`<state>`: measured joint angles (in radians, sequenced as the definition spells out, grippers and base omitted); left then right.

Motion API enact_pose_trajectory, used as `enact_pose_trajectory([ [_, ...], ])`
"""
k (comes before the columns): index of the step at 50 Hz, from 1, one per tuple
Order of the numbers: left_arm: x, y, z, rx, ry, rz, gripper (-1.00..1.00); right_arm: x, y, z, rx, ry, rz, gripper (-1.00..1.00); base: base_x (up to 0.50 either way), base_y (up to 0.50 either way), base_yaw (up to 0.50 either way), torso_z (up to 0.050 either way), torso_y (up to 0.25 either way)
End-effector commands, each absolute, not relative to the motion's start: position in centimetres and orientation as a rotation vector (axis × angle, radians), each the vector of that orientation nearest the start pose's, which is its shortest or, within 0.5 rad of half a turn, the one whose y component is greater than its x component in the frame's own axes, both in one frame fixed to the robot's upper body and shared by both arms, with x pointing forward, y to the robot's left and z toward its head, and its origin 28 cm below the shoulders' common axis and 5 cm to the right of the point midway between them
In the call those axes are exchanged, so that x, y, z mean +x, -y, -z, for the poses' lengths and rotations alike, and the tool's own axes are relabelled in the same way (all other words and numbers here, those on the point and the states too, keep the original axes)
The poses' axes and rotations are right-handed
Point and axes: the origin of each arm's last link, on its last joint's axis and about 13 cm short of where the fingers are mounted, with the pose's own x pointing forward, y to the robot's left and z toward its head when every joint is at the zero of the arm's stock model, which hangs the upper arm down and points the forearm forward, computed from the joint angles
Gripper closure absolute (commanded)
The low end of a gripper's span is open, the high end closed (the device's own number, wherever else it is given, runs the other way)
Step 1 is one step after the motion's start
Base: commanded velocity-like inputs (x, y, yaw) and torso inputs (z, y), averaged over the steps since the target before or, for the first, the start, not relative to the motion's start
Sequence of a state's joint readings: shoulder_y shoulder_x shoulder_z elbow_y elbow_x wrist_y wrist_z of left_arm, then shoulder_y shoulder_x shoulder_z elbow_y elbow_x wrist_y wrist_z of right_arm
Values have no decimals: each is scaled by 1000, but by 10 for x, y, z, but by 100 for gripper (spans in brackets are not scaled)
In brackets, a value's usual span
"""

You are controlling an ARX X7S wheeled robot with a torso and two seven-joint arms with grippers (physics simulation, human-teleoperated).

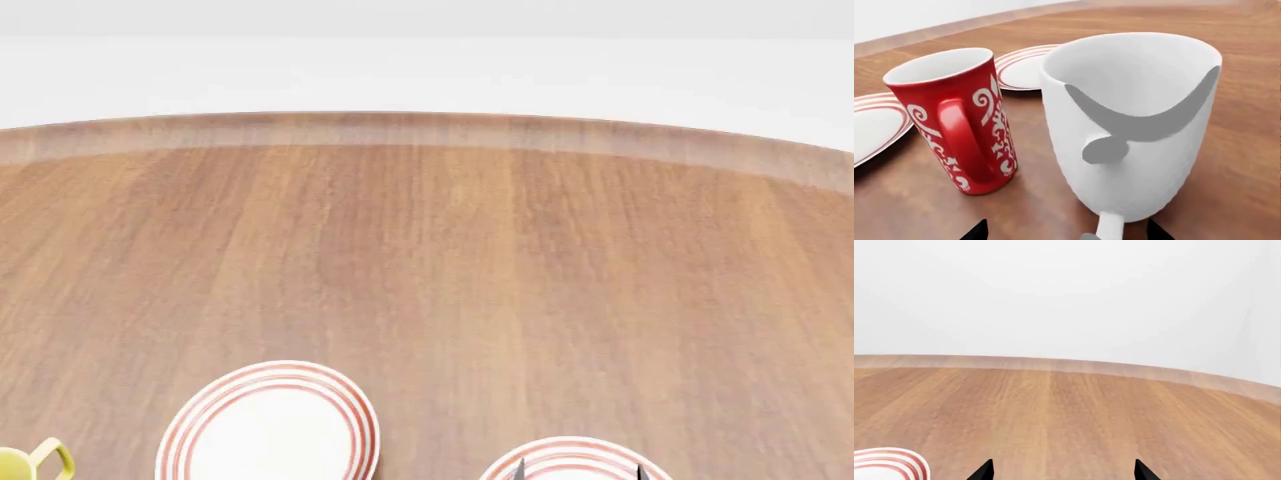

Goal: Put the white mug on the left plate.

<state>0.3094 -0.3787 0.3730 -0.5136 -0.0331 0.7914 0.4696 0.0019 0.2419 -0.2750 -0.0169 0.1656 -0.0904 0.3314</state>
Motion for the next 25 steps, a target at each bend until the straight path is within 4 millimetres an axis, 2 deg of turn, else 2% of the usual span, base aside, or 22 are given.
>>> enact_pose_trajectory([
  [1, 75, -258, 80, 212, -150, 886, 100, 205, 99, -16, -54, 60, 56, -100, 0, 0, 0, 0, 0],
  [17, 71, -260, 74, 201, -153, 907, 100, 205, 99, -16, -54, 58, 57, -100, 0, 0, 0, 0, 0],
  [25, 63, -262, 61, 214, -89, 883, 100, 206, 99, -15, -55, 55, 56, -100, 0, 0, 0, 0, 1],
])
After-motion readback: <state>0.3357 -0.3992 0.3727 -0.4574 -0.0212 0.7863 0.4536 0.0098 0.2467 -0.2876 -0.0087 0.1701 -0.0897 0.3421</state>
